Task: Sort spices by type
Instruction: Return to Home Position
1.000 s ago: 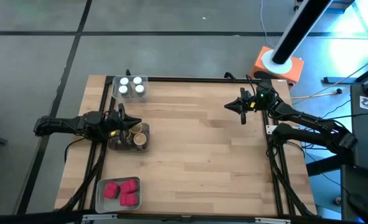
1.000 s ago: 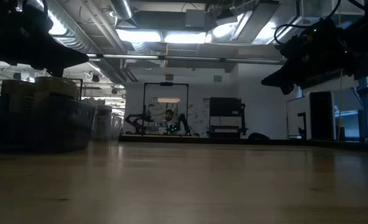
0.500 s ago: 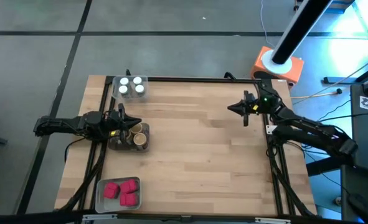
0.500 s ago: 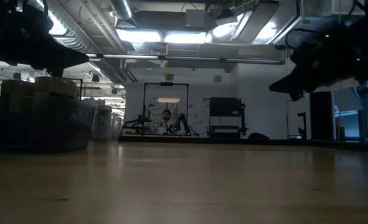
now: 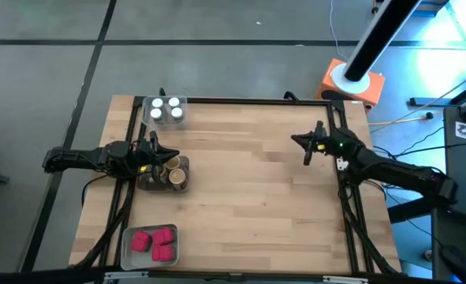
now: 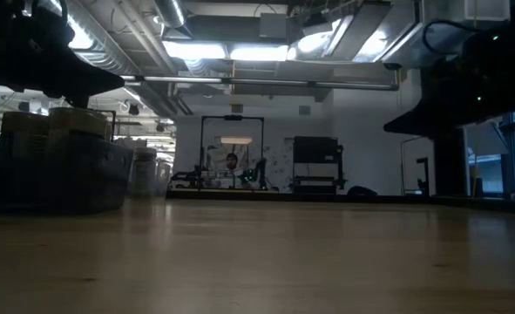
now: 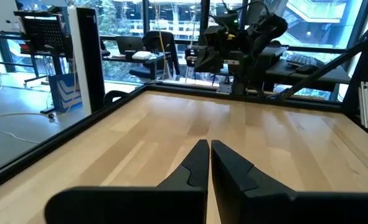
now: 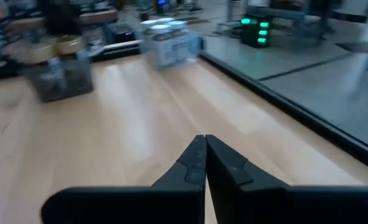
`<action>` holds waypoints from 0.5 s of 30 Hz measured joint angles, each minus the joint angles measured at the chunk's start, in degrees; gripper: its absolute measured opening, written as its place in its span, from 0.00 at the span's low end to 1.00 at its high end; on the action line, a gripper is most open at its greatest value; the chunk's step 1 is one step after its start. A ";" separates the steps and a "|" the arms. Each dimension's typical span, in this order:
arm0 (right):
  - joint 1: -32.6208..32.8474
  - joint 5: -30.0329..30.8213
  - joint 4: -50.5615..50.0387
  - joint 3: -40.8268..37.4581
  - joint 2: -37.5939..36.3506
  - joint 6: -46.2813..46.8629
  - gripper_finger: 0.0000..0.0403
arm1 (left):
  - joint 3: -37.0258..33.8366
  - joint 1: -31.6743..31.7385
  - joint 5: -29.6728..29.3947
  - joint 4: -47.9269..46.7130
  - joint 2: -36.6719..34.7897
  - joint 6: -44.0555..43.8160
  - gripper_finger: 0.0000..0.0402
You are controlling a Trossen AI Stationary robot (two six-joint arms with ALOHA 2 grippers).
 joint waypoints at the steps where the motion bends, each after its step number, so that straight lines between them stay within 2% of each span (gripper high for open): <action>1: 1.69 0.81 -0.03 0.00 -0.07 -0.69 0.03 | 0.00 0.00 0.00 0.00 0.00 0.00 0.01; 4: 4.69 1.22 -0.52 0.00 -0.56 -2.07 0.03 | 0.00 -0.02 0.00 0.00 0.00 0.00 0.01; 8: 4.48 -3.59 -0.85 -0.29 -4.04 -2.64 0.03 | 0.00 -0.01 0.00 -0.02 0.00 0.02 0.01; 15: 4.63 -3.69 -1.87 -3.36 -12.44 -1.49 0.03 | 0.00 -0.01 0.00 -0.02 0.00 0.01 0.01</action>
